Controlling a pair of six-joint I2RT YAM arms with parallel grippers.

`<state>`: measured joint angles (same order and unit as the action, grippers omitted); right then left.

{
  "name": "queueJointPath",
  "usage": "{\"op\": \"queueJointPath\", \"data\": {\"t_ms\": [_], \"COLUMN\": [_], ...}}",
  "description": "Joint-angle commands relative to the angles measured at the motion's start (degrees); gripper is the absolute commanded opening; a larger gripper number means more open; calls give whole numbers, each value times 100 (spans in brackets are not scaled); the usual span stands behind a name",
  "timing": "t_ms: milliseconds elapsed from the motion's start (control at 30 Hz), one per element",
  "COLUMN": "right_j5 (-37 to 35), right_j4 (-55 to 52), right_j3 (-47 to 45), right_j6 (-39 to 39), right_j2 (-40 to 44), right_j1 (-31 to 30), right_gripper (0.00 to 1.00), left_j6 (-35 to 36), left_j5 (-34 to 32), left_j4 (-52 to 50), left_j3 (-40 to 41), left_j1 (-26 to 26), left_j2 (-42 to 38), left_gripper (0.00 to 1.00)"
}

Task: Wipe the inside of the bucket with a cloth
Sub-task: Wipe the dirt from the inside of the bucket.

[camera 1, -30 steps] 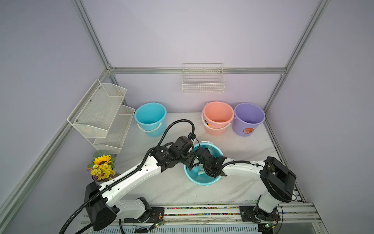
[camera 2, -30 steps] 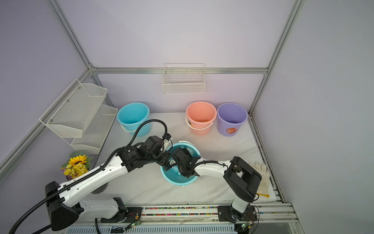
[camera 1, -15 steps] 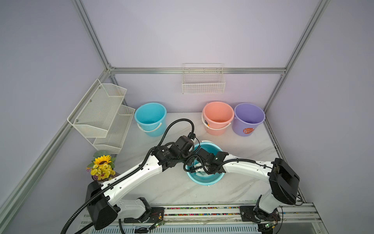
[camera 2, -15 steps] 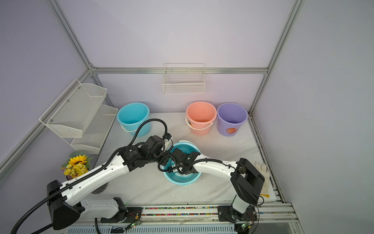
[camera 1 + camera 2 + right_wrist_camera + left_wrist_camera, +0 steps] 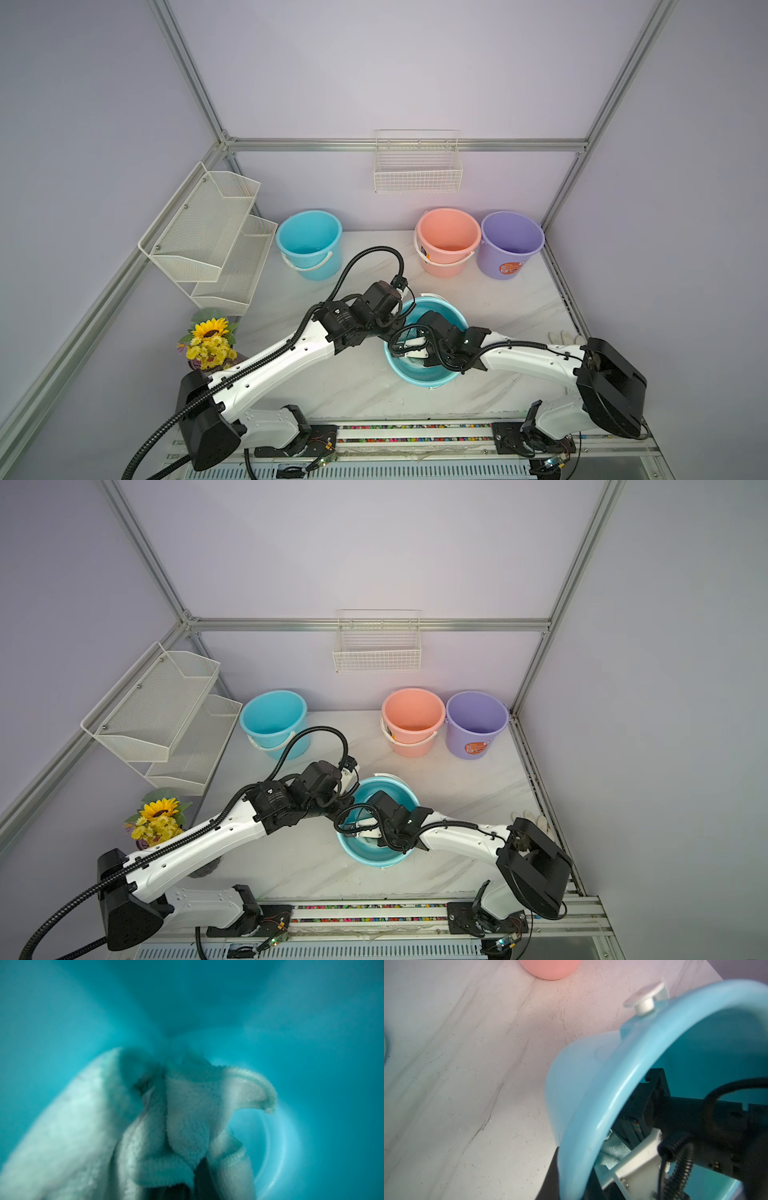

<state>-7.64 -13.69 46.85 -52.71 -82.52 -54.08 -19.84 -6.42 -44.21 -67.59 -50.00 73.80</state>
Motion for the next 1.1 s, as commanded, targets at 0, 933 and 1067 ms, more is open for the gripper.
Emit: {"op": "queueJointPath", "data": {"t_ms": [0,933,1067], "right_j5": [27,-1691,-1619], "right_j4": [1146,2180,2160], "right_j3": [-57,-421,-514], "right_j6": [-562,-4624,-4343], "right_j2": [544,1897,1693], "right_j1": [-76,-361,-358], "right_gripper": [0,0,0], "left_j6": [-308,-170,-163], "left_j5": [256,808,832], "left_j4": [505,462,472], "left_j3": [-158,-365,-353], "left_j1": [-63,-54,-54], "left_j2": [37,30,-12], "left_gripper": [0,0,0]}}
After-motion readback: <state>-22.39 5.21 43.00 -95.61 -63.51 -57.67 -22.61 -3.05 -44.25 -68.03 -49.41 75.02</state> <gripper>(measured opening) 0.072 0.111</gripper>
